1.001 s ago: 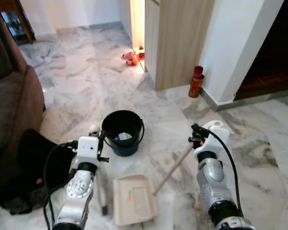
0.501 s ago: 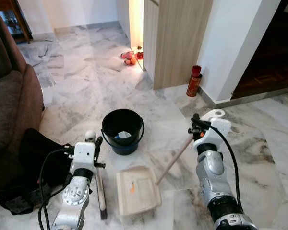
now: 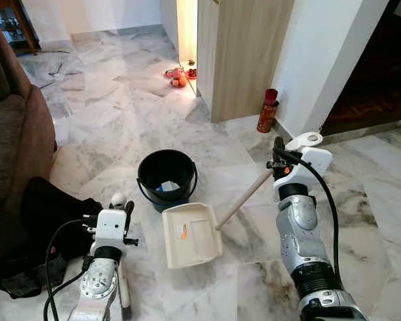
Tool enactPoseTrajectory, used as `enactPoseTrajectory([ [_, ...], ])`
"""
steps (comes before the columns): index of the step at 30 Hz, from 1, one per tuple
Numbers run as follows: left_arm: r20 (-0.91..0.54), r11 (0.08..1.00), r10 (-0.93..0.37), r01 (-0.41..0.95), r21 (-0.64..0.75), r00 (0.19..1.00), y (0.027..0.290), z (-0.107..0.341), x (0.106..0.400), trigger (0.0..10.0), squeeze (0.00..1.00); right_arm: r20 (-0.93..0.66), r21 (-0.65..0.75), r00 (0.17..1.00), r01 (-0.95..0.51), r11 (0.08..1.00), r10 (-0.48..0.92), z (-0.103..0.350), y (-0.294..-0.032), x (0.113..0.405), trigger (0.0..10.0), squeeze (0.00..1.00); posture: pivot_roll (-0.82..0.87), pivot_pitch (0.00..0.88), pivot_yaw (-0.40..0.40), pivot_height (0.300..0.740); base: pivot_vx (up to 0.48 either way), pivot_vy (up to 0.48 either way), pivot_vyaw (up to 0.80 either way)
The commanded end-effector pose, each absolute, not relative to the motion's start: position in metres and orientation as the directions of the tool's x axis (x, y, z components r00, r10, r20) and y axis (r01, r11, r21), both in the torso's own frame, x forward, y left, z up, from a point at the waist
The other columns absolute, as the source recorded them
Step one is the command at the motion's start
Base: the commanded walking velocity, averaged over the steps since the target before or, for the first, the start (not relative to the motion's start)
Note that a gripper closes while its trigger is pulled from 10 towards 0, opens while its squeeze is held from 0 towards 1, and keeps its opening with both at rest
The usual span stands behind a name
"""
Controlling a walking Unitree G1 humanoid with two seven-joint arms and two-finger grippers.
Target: Sweep floor
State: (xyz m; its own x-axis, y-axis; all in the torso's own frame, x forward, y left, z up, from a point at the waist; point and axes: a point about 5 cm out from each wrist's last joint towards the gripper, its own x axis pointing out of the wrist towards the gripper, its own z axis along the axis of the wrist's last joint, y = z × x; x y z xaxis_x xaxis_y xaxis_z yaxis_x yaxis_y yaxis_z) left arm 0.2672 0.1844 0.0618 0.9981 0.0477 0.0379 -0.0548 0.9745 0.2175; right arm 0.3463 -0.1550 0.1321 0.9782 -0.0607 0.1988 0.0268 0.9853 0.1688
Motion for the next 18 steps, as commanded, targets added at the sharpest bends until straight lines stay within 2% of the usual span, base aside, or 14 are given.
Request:
enactPoseTrajectory([
  [1, 0.078, 0.972, 0.06, -0.076, 0.222, 0.995, 0.1876, 0.0689, 0.2705, 10.0, 0.0, 0.219, 0.168, 0.974, 0.02, 0.986, -0.057, 0.1391, -0.1562, 0.3478, 10.0, 0.0, 0.15, 0.039, -0.028, 0.74, 0.0, 0.364, 0.0],
  [10, 0.083, 0.973, 0.043, -0.06, 0.224, 0.996, 0.1857, 0.0699, 0.2729, 10.0, 0.0, 0.198, 0.17, 0.978, 0.024, 0.985, -0.058, 0.1339, -0.1558, 0.3453, 10.0, 0.0, 0.14, 0.051, -0.015, 0.74, 0.0, 0.355, 0.0],
  [18, 0.101, 0.973, 0.018, -0.041, 0.228, 0.995, 0.1815, 0.0768, 0.2781, 10.0, 0.0, 0.192, 0.174, 0.979, 0.032, 0.984, -0.066, 0.1333, -0.1578, 0.3448, 10.0, 0.0, 0.14, 0.059, -0.01, 0.74, 0.0, 0.0, 0.0],
])
